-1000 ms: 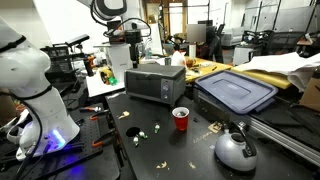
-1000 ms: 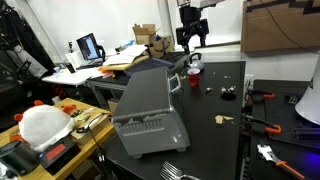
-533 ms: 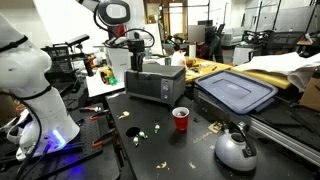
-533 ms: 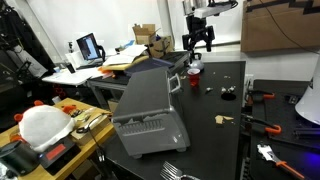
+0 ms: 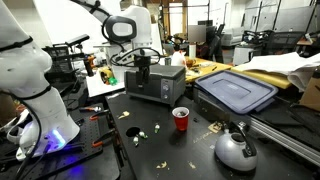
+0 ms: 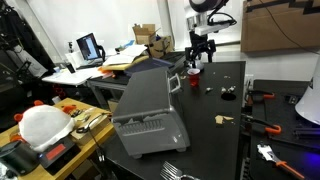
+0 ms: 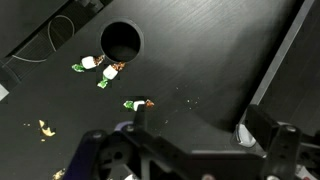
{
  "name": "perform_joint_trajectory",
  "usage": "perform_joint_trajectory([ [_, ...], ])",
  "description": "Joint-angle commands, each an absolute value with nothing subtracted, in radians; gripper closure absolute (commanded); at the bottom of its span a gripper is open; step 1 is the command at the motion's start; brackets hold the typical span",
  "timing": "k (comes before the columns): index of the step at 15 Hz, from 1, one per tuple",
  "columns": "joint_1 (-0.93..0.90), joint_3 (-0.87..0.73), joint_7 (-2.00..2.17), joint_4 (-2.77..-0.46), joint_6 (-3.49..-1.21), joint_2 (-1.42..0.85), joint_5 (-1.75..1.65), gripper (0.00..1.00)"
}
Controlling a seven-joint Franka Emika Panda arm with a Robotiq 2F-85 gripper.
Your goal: Put one piece of candy in the red cup.
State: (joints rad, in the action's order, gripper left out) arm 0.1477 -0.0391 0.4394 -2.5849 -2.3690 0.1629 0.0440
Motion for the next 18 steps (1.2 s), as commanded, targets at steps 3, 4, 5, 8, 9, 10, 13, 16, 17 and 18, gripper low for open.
perform_joint_trajectory([
  [3, 0.154, -0.088, 0.44, -2.589, -2.476, 0.044, 0.073, 0.0],
  [4, 0.156, -0.099, 0.44, -2.589, -2.487, 0.028, 0.072, 0.0],
  [5, 0.158, -0.11, 0.436, -2.591, -2.496, 0.014, 0.077, 0.0],
  [8, 0.171, -0.148, 0.424, -2.599, -2.52, -0.017, 0.092, 0.0],
  [9, 0.177, -0.16, 0.423, -2.606, -2.529, -0.021, 0.091, 0.0],
  [10, 0.18, -0.169, 0.417, -2.613, -2.542, -0.024, 0.093, 0.0],
  [13, 0.182, -0.188, 0.42, -2.657, -2.599, -0.02, 0.061, 0.0],
  [16, 0.179, -0.192, 0.423, -2.719, -2.659, -0.004, 0.033, 0.0],
  [17, 0.178, -0.191, 0.42, -2.736, -2.675, -0.002, 0.032, 0.0],
  [18, 0.176, -0.19, 0.421, -2.755, -2.694, 0.0, 0.026, 0.0],
])
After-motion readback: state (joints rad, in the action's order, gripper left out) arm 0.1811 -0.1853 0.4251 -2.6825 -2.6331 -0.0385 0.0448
